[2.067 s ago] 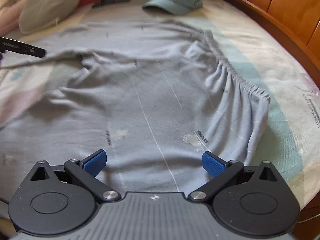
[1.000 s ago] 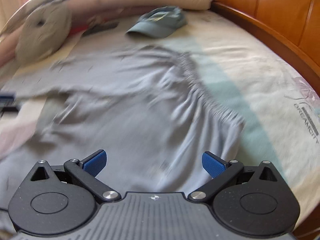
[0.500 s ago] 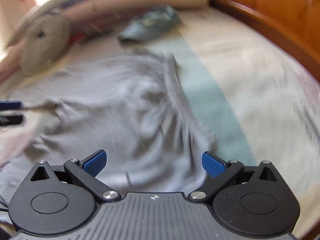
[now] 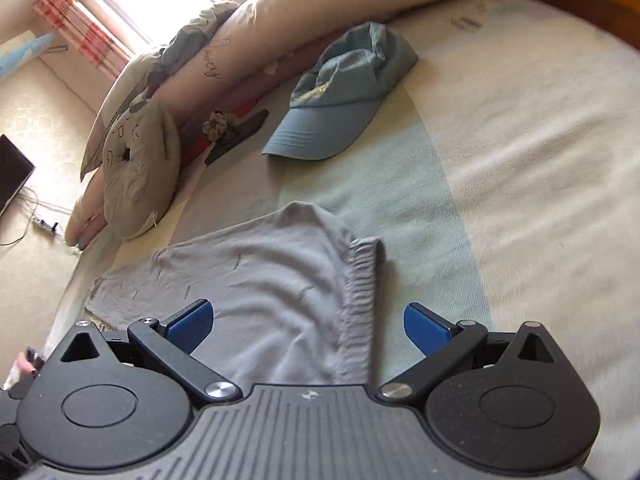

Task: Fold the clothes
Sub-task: 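Close the right tool on the grey sweatpants leg edge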

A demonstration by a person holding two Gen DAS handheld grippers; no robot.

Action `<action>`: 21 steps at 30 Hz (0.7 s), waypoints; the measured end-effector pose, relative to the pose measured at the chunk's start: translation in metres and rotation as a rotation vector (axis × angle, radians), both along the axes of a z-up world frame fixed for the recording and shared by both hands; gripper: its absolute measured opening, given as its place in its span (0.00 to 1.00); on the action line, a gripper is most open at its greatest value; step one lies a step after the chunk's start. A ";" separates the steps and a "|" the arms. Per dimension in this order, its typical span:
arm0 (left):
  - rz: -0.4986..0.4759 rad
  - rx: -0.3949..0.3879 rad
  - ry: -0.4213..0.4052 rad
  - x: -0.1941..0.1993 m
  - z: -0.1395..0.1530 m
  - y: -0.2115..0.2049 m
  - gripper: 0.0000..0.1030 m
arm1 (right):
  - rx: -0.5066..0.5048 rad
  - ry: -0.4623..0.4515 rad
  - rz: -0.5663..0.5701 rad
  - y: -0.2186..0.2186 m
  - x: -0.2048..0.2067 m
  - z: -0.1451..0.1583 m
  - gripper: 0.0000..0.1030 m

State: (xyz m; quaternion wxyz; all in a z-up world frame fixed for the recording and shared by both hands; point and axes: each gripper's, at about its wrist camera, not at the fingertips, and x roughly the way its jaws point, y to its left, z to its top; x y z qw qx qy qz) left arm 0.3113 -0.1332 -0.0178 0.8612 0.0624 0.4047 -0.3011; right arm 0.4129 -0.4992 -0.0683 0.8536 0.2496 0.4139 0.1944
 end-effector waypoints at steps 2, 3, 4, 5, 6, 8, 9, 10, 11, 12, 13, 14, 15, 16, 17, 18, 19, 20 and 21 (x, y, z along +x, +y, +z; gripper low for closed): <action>-0.004 0.008 0.019 0.005 -0.005 -0.006 0.94 | 0.024 0.003 0.035 -0.006 0.013 -0.007 1.00; -0.004 0.013 0.023 0.006 -0.007 -0.009 0.94 | 0.029 -0.002 0.051 -0.009 0.019 -0.010 1.00; -0.006 0.016 0.027 0.008 -0.008 -0.012 0.94 | 0.033 -0.007 0.066 -0.011 0.025 -0.012 1.00; -0.008 0.018 0.030 0.009 -0.009 -0.015 0.94 | 0.039 -0.012 0.082 -0.014 0.032 -0.014 1.00; -0.011 0.016 0.036 0.010 -0.009 -0.017 0.94 | 0.051 -0.017 0.100 -0.016 0.039 -0.016 1.00; -0.022 0.010 0.046 0.011 -0.010 -0.021 0.94 | 0.078 -0.035 0.132 -0.019 0.055 -0.019 1.00; -0.025 0.010 0.050 0.011 -0.009 -0.022 0.94 | 0.099 -0.035 0.153 -0.020 0.063 -0.021 1.00; -0.027 0.013 0.052 0.011 -0.009 -0.024 0.94 | 0.117 -0.025 0.173 -0.020 0.073 -0.023 1.00; -0.026 0.013 0.056 0.012 -0.009 -0.025 0.94 | 0.133 -0.016 0.193 -0.020 0.083 -0.026 1.00; -0.024 0.012 0.061 0.012 -0.009 -0.025 0.94 | 0.140 -0.009 0.211 -0.020 0.091 -0.028 1.00; -0.022 0.011 0.066 0.012 -0.009 -0.026 0.94 | 0.161 -0.003 0.235 -0.020 0.098 -0.029 1.00; -0.019 0.009 0.074 0.013 -0.009 -0.026 0.94 | 0.182 0.004 0.258 -0.020 0.105 -0.031 1.00; -0.017 0.006 0.081 0.013 -0.009 -0.026 0.94 | 0.203 0.026 0.277 -0.021 0.110 -0.031 1.00; -0.017 0.003 0.083 0.013 -0.010 -0.026 0.94 | 0.222 0.048 0.296 -0.021 0.115 -0.031 1.00; -0.016 0.001 0.083 0.013 -0.010 -0.025 0.94 | 0.233 0.067 0.323 -0.022 0.117 -0.031 1.00; -0.016 0.000 0.085 0.014 -0.010 -0.025 0.94 | 0.239 0.084 0.359 -0.023 0.116 -0.031 1.00; -0.016 -0.001 0.086 0.014 -0.011 -0.025 0.94 | 0.246 0.101 0.395 -0.023 0.115 -0.031 1.00; -0.016 -0.002 0.087 0.014 -0.011 -0.025 0.94 | 0.254 0.112 0.429 -0.025 0.112 -0.031 1.00; -0.016 -0.003 0.087 0.015 -0.012 -0.024 0.94 | 0.264 0.121 0.453 -0.026 0.109 -0.031 1.00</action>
